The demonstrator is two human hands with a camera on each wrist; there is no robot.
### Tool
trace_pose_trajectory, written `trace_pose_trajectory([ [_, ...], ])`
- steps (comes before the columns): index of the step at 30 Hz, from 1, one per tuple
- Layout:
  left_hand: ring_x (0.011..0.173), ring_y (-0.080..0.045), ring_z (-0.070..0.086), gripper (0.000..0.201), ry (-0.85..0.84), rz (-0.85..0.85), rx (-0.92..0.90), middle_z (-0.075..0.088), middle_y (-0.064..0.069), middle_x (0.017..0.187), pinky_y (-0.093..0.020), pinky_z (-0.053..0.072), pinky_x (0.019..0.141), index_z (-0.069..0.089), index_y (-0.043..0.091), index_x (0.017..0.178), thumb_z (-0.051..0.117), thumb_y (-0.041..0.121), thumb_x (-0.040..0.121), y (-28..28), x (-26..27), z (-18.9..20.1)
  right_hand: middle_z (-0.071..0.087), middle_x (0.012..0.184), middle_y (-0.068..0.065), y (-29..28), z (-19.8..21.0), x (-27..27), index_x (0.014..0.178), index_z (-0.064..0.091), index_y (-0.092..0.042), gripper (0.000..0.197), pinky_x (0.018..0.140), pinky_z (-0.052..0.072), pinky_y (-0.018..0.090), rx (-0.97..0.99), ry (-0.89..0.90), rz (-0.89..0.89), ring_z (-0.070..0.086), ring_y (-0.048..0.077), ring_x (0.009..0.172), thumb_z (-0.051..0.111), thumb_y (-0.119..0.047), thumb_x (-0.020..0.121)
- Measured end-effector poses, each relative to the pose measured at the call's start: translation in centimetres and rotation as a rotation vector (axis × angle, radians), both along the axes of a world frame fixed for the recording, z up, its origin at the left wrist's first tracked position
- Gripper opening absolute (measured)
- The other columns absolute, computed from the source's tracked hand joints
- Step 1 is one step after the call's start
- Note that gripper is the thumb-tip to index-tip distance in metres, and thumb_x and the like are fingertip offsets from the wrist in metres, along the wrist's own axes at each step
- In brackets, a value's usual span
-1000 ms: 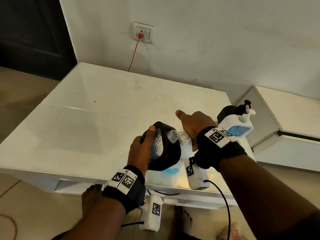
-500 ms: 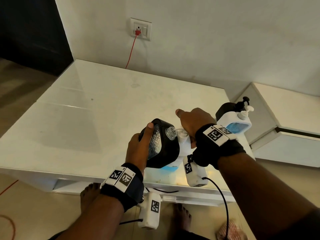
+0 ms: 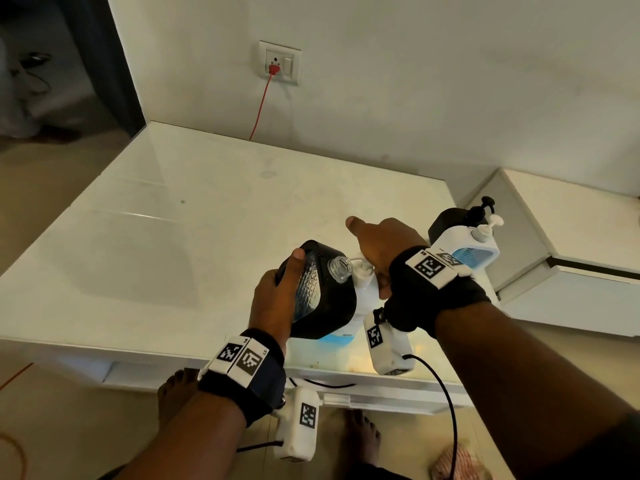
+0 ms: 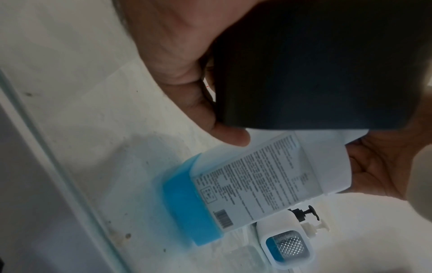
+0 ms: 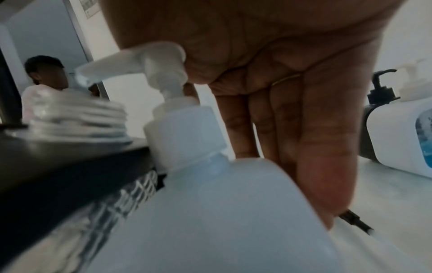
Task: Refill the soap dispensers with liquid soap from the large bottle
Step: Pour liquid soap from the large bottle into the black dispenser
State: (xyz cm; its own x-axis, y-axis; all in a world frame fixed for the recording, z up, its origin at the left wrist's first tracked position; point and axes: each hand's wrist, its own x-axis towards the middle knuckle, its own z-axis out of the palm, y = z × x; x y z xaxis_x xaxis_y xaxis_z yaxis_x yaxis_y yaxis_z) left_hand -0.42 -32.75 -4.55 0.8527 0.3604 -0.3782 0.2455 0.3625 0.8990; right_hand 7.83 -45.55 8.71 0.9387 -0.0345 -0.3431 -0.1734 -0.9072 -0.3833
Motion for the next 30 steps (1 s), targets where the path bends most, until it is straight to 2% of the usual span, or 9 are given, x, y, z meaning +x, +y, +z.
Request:
trace_pose_trajectory([
  [6,0.101,-0.028,0.075,0.097,-0.005,-0.006,0.008,0.079,-0.006,0.104,-0.055,0.057,0.099,0.074,0.016,0.112,0.063,0.094,0.055,0.0,0.0,0.1,0.067,0.11,0.01,-0.1,-0.6,0.0,0.096,0.057,-0.013,0.051,0.083,0.042,0.034,-0.08,-0.056,0.004,0.062,0.03,0.097,0.038,-0.06,0.096],
  [8,0.102,-0.028,0.075,0.104,-0.003,-0.009,0.012,0.079,-0.005,0.105,-0.055,0.056,0.099,0.074,0.017,0.113,0.063,0.1,0.052,0.0,0.0,-0.1,0.07,0.103,0.01,-0.1,-0.4,0.0,0.097,0.062,-0.012,0.062,0.088,0.049,0.037,-0.06,-0.029,0.004,0.065,0.031,0.092,0.036,-0.067,0.093],
  [11,0.1,-0.029,0.075,0.1,-0.013,-0.017,0.036,0.079,-0.006,0.102,-0.056,0.056,0.099,0.075,0.018,0.109,0.061,0.1,0.053,0.0,0.1,-0.2,0.066,0.077,0.009,0.0,0.5,-0.2,0.077,0.06,-0.012,0.074,0.092,0.053,0.044,0.028,0.057,0.005,0.064,0.032,0.08,0.031,-0.079,0.088],
  [14,0.101,-0.028,0.074,0.11,-0.002,-0.012,0.03,0.079,-0.005,0.103,-0.056,0.057,0.099,0.074,0.019,0.11,0.06,0.105,0.043,-0.1,0.2,-0.1,0.061,0.072,0.009,0.0,0.9,-0.1,0.073,0.058,-0.013,0.075,0.094,0.051,0.047,0.054,0.084,0.012,0.062,0.032,0.081,0.029,-0.082,0.086],
  [19,0.101,-0.028,0.074,0.097,0.002,0.006,0.007,0.079,-0.005,0.103,-0.055,0.056,0.099,0.074,0.018,0.11,0.063,0.095,0.053,0.0,0.1,0.1,0.066,0.081,0.008,0.0,-0.1,0.2,0.082,0.059,-0.012,0.059,0.085,0.054,0.041,-0.015,0.006,-0.002,0.066,0.03,0.08,0.037,-0.066,0.093],
  [21,0.102,-0.028,0.075,0.101,-0.004,-0.008,0.009,0.079,-0.005,0.104,-0.056,0.056,0.1,0.075,0.018,0.11,0.063,0.098,0.051,-0.1,0.0,0.0,0.06,0.081,0.004,-0.1,-0.6,0.3,0.092,0.06,-0.013,0.051,0.077,0.046,0.036,-0.055,-0.015,0.024,0.06,0.026,0.077,0.035,-0.057,0.095],
  [24,0.101,-0.029,0.075,0.11,-0.001,-0.005,0.016,0.079,-0.005,0.103,-0.056,0.056,0.099,0.075,0.018,0.11,0.062,0.103,0.042,-0.1,0.0,-0.1,0.065,0.096,0.007,-0.1,-0.8,0.3,0.085,0.055,-0.014,0.044,0.078,0.043,0.036,-0.067,-0.039,0.008,0.062,0.028,0.086,0.038,-0.054,0.095],
  [27,0.102,-0.028,0.075,0.111,-0.003,-0.013,0.015,0.079,-0.004,0.104,-0.056,0.056,0.099,0.074,0.019,0.112,0.062,0.104,0.042,-0.1,0.0,-0.1,0.068,0.1,0.009,0.0,-0.3,-0.1,0.09,0.058,-0.012,0.054,0.082,0.046,0.035,-0.067,-0.031,0.018,0.063,0.029,0.089,0.037,-0.063,0.095],
  [30,0.101,-0.029,0.075,0.103,-0.006,-0.016,0.012,0.079,-0.005,0.102,-0.055,0.057,0.099,0.075,0.018,0.11,0.062,0.1,0.05,-0.1,-0.1,0.2,0.066,0.076,0.008,0.1,0.8,-0.7,0.075,0.061,-0.012,0.076,0.086,0.053,0.041,-0.001,0.02,0.038,0.065,0.03,0.077,0.027,-0.079,0.089],
])
